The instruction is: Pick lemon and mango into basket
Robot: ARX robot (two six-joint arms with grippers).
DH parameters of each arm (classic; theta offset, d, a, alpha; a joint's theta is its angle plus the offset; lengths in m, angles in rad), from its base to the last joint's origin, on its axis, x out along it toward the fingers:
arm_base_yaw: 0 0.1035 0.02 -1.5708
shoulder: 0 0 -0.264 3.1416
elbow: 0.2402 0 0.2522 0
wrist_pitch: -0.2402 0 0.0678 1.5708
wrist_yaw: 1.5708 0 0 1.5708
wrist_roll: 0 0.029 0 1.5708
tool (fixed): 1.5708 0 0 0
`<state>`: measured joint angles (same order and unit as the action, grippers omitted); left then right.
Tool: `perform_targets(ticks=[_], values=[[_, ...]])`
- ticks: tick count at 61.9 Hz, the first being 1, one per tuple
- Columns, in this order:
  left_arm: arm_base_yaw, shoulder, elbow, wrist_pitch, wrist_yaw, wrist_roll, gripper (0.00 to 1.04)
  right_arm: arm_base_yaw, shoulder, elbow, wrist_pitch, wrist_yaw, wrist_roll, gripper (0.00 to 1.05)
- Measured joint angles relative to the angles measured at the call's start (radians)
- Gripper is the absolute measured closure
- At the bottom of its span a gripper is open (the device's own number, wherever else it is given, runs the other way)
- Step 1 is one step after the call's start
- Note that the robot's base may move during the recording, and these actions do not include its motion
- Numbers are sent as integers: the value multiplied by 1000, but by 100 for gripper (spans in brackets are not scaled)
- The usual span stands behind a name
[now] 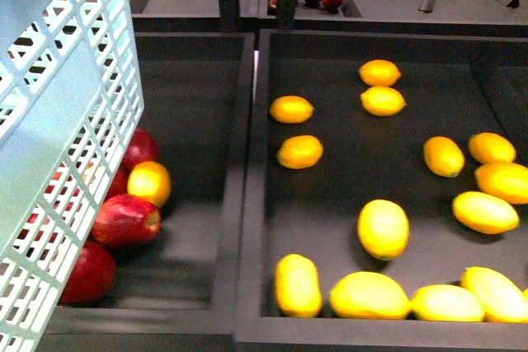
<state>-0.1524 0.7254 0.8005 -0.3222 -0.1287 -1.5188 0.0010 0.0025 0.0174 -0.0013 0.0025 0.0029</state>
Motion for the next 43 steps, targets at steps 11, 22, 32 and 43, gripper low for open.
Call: perform_targets(ticks=[11, 22, 32, 43], values=[[0, 0, 0, 0, 0, 0, 99, 0, 0, 0, 0, 0, 0, 9], [0, 0, 0, 0, 1, 0, 99, 0, 0, 0, 0, -2, 0, 9], [3, 1, 0, 0, -6, 3, 99, -1, 0, 0, 0, -9, 0, 9], [5, -4, 0, 0, -18, 16, 99, -1, 0, 0, 0, -6, 0, 9]])
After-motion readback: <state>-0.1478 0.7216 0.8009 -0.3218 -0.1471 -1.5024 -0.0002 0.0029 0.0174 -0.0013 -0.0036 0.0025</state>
